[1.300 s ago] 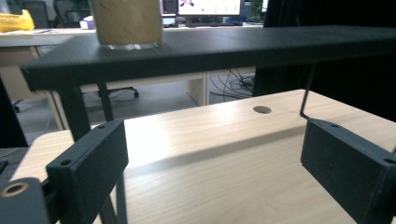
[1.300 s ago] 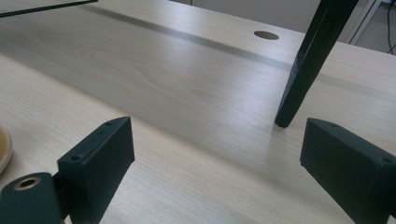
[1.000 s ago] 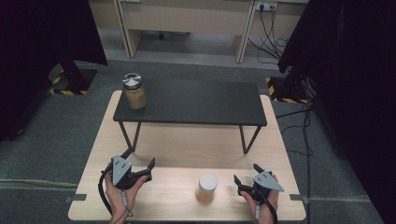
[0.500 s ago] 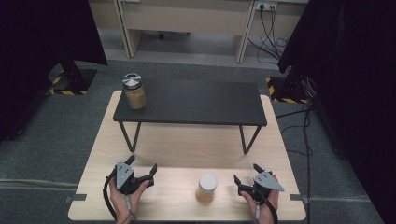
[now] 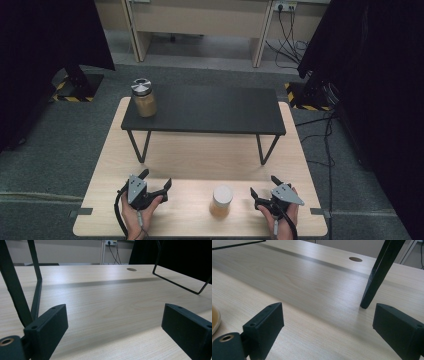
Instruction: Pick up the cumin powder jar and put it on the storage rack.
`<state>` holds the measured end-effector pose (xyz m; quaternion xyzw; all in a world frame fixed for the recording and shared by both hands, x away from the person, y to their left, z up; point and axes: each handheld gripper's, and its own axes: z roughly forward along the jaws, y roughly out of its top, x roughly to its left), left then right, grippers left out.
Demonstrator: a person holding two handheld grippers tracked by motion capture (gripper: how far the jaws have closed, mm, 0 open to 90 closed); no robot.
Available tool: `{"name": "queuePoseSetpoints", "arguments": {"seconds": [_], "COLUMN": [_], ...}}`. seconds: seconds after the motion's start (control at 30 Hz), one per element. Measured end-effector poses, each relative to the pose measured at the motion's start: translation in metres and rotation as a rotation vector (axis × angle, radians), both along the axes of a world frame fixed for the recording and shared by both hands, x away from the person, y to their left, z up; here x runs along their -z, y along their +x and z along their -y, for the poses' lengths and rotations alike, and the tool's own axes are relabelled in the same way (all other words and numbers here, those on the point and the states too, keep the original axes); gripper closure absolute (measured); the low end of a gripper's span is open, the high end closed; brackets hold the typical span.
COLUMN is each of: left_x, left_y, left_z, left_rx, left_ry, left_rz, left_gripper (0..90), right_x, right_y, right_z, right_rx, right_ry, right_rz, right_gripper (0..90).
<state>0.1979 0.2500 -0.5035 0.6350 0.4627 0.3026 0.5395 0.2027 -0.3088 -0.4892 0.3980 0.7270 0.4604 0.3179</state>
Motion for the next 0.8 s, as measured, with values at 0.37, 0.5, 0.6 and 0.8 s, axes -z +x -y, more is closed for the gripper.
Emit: {"name": "queuePoseSetpoints", "arguments": {"seconds": [0.37,0.5,0.6,0.8], "left_x": [0.010,0.010,0.011,0.012], "left_y": [0.002,0.000,-0.001,-0.003], "left_z": [-0.003,-0.002,-0.002,0.000], "left_rx": [-0.005,-0.009,-0.014,-0.018], "left_ry": [-0.021,-0.017,-0.019,-0.012], "left_rz": [0.000,0.006,0.012,0.023], "left_gripper": [5.9,6.0,6.0,6.0], "right_x": [0.000,0.000,0.000,0.000], "right_y": [0.001,0.001,0.001,0.000], "right_z": [0.001,0.000,0.000,0.001], "right_rx": [-0.002,-0.003,-0.003,-0.004], "right_ry": [0.001,-0.004,-0.004,0.004], "right_rz": [-0.002,-0.003,-0.002,-0.002], "right_gripper": [10.1,10.1,10.1,10.1]}}
